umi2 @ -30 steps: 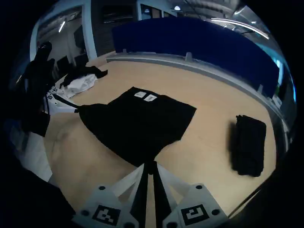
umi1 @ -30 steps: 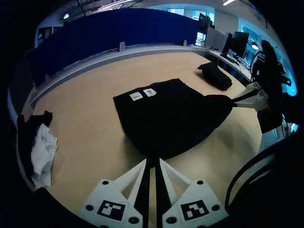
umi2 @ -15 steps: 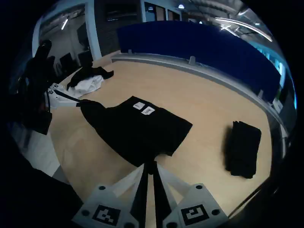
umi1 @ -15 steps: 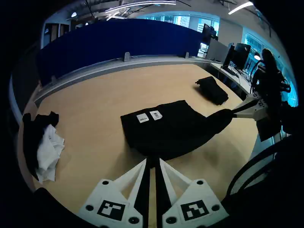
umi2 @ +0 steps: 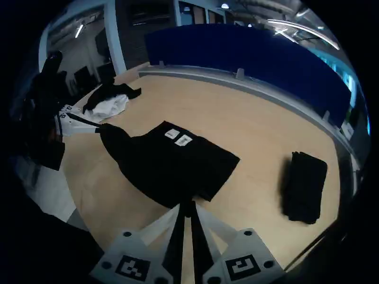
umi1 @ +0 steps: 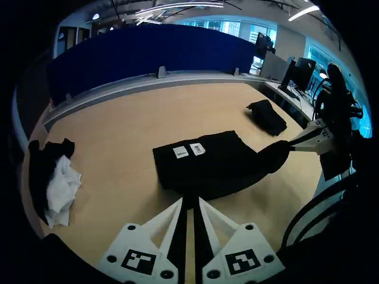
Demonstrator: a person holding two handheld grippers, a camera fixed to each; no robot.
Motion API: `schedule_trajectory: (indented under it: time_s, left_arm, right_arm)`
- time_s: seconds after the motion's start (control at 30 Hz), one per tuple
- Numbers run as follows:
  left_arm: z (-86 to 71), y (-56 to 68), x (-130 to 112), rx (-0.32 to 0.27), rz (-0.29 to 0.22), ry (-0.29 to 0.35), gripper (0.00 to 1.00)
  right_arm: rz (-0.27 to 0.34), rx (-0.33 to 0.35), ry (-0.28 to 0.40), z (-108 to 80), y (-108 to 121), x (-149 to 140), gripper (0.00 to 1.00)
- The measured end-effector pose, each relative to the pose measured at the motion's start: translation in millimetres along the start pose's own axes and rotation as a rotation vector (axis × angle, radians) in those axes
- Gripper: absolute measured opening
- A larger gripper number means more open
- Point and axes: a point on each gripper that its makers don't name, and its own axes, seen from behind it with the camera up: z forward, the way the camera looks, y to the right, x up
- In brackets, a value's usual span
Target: Fold towel
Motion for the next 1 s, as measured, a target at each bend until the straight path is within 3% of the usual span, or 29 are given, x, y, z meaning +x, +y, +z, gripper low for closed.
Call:
schedule_trajectory:
  time_s: [0.3,0.6,1.0]
  left_arm:
    - [16.6,-16.1,21,0.032,-0.031,0.002,0.08]
    - [52.0,-26.1,37,0.037,-0.096,-0.014,0.09]
    - [101.2,-46.0,25,0.056,-0.126,-0.094,0.08]
  right_arm:
    - [0.016,-0.005,-0.005,17.2,20,24,0.08]
    - [0.019,-0.033,-0.028,43.8,50,39,0.08]
    - [0.080,-0.033,-0.064,89.7,75,37,0.09]
